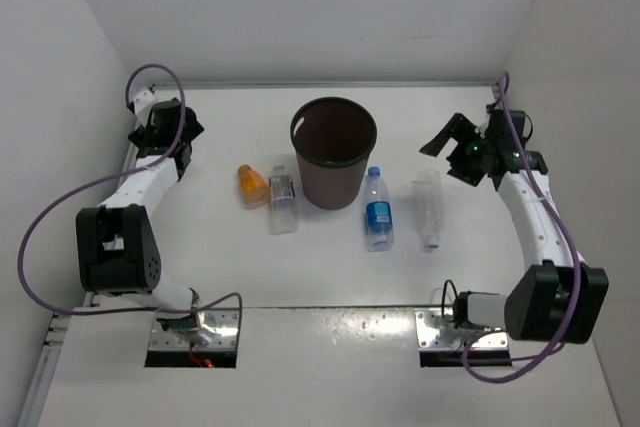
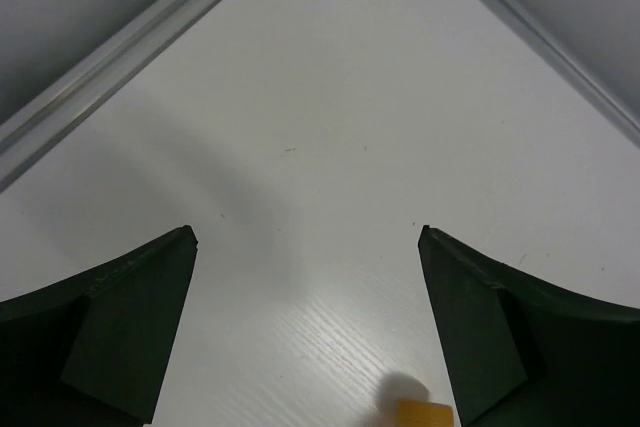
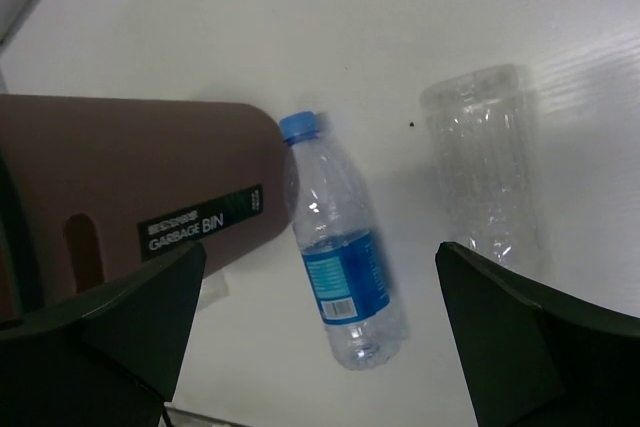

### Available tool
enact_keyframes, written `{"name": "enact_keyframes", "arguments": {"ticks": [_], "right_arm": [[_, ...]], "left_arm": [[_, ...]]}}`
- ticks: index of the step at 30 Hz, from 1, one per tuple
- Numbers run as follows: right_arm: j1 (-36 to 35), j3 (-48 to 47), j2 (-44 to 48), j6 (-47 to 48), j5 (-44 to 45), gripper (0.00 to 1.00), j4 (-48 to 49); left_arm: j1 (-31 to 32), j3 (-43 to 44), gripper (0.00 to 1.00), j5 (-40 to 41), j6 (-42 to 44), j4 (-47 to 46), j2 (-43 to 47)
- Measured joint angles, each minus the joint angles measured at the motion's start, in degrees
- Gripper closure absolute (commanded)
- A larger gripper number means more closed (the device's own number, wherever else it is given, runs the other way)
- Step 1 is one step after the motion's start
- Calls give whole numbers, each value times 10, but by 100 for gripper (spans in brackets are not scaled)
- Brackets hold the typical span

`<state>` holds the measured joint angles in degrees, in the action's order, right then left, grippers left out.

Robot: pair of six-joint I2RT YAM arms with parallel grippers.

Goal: Put the plastic bottles in the bin

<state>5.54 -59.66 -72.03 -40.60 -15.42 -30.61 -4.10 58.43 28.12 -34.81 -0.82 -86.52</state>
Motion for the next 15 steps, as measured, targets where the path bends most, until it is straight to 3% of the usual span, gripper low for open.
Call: {"name": "enact_keyframes", "arguments": {"ticks": [7,15], "right_arm": [[-5,52,-47,0,-41,0,14],[-8,56,-67,10,-47,0,16]], "left_arm": [[-39,14,0,-53,-14,59,-19],[-60,14,0,-120,28,86,-19]]}}
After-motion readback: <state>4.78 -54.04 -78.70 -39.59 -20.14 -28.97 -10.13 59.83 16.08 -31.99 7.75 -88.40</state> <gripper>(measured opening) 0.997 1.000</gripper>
